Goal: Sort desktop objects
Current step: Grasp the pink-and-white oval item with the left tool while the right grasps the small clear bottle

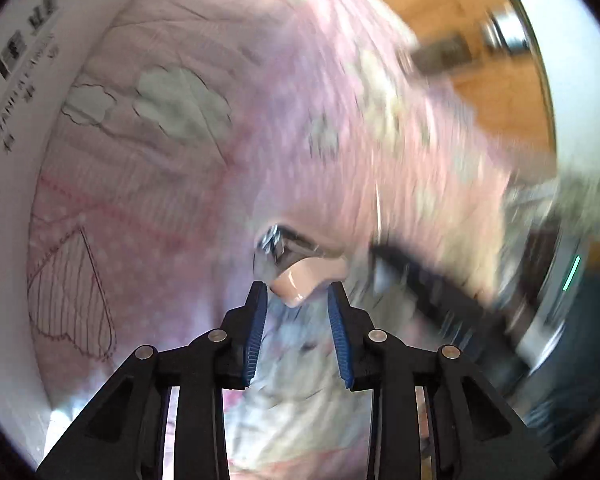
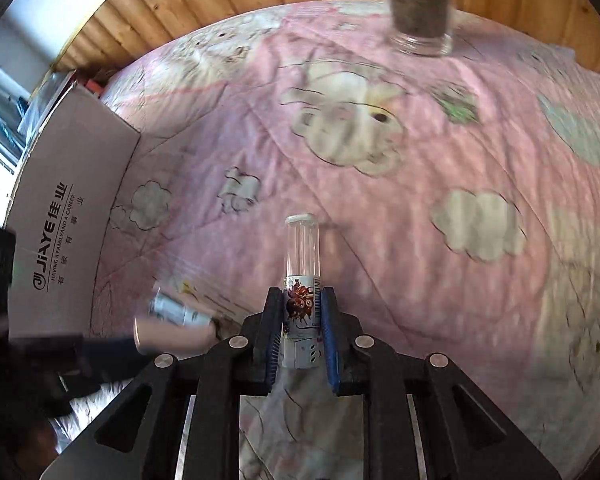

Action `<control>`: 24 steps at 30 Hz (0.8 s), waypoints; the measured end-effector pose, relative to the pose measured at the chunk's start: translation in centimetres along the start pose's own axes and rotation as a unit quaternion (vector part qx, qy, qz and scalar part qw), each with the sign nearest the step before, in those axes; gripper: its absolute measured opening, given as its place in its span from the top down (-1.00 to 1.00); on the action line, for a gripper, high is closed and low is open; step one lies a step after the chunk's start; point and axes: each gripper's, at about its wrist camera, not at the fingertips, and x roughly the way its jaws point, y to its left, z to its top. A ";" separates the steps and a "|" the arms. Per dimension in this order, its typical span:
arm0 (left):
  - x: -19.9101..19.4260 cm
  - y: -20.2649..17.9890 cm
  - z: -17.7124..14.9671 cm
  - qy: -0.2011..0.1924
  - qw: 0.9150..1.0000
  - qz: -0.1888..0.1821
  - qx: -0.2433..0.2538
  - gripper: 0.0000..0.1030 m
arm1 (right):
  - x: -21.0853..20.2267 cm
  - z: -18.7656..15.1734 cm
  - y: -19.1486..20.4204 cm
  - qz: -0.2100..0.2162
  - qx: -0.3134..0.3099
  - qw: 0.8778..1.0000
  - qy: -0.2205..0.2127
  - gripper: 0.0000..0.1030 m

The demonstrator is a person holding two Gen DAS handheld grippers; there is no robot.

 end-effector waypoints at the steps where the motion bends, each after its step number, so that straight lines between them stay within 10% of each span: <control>1: -0.3 0.1 0.5 0.000 1.000 -0.013 -0.012 0.39 | -0.2 -0.5 -0.4 0.002 0.008 1.000 -0.001 0.61; 6: -0.8 -1.3 1.1 0.003 1.000 0.009 0.026 0.33 | -0.3 -3.0 -1.1 0.013 0.023 1.000 0.000 0.61; 10: 0.3 -4.4 0.4 -0.004 0.985 0.101 0.139 0.30 | -0.3 -2.6 -0.5 0.023 0.027 0.999 -0.004 0.61; 15: 0.5 -8.9 -1.9 0.002 0.928 0.164 0.335 0.06 | -0.6 -2.9 -0.8 0.036 0.036 0.999 -0.006 0.61; 22: 3.6 -12.1 -4.0 0.040 0.805 0.245 0.539 0.05 | -0.6 -3.1 -1.2 0.046 0.041 0.998 -0.008 0.61; 24: 5.3 -12.1 -4.1 0.052 0.782 0.271 0.559 -0.06 | -0.7 -3.2 -1.3 0.049 0.042 0.998 -0.010 0.61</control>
